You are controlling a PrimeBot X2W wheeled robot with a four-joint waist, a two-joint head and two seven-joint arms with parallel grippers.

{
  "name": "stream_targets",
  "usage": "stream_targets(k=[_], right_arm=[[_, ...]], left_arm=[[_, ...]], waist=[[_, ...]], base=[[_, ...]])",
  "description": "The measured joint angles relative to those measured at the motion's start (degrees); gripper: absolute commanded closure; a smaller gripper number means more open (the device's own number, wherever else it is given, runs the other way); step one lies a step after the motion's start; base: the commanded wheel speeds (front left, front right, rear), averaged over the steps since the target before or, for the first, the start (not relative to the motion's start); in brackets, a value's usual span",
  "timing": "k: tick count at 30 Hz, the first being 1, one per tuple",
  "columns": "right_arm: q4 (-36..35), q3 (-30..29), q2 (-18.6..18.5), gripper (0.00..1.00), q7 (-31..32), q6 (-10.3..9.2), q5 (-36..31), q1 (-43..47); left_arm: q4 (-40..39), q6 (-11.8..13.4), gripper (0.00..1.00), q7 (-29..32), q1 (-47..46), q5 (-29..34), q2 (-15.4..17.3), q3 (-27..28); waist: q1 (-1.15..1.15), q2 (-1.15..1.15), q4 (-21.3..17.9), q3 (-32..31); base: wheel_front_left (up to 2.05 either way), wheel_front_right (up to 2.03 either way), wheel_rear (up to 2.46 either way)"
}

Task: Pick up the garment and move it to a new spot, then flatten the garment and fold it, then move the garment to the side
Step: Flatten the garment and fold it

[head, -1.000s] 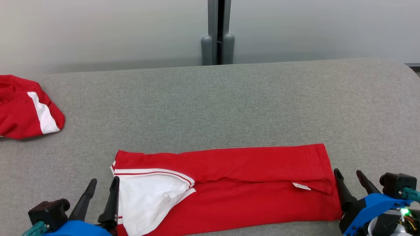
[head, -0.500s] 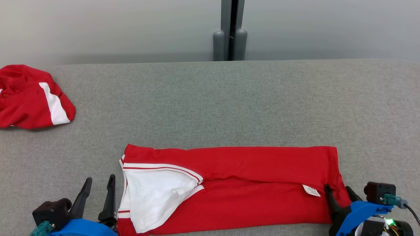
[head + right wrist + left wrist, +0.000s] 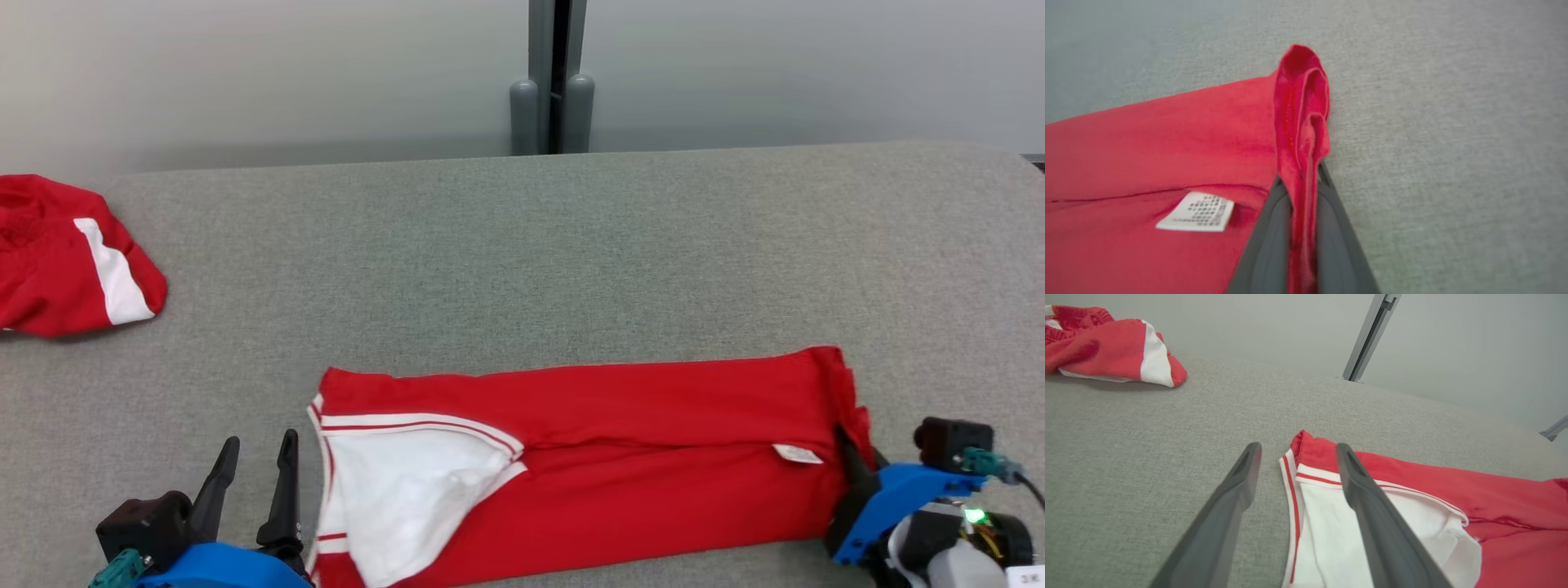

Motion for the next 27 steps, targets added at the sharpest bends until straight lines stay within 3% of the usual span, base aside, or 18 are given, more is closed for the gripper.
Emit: stream_targets(k=[8, 13, 17, 21, 27], right_arm=[[-5.8, -12.6, -5.3, 1.0, 2.4, -0.01, -2.8, 1.0], [-10.2, -13.8, -3.7, 1.0, 4.1, -0.02, -1.6, 1.6], [-13.4, -7.1, -1.3, 1.0, 4.6, -0.03, 2.5, 2.3], [-16.6, 3.7, -0.5, 1.0, 5.2, -0.02, 7.8, 3.0], [-17.8, 20.5, -0.3, 1.0, 2.5, -0.03, 21.5, 2.3]], left_arm=[[1.0, -0.4, 0.0, -0.5, -0.4, 0.5, -0.6, -0.3], [1.9, -0.6, 0.0, -0.7, -0.5, 0.7, -0.7, -0.6], [2.6, -0.8, 0.0, -0.7, -0.6, 0.7, -1.1, -1.1], [3.0, -1.0, 0.0, -0.7, -1.1, 0.9, -1.2, -1.5], [3.7, -1.2, 0.0, -0.4, -1.6, 1.1, -1.5, -2.0]], waist=[[0.0, 0.0, -1.9, -0.8], [0.0, 0.0, -2.6, -1.0], [0.0, 0.0, -2.9, -1.3], [0.0, 0.0, -2.8, -1.8], [0.0, 0.0, -1.9, -2.4]], base=[[0.0, 0.0, 0.0], [0.0, 0.0, 0.0], [0.0, 0.0, 0.0], [0.0, 0.0, 0.0], [0.0, 0.0, 0.0]])
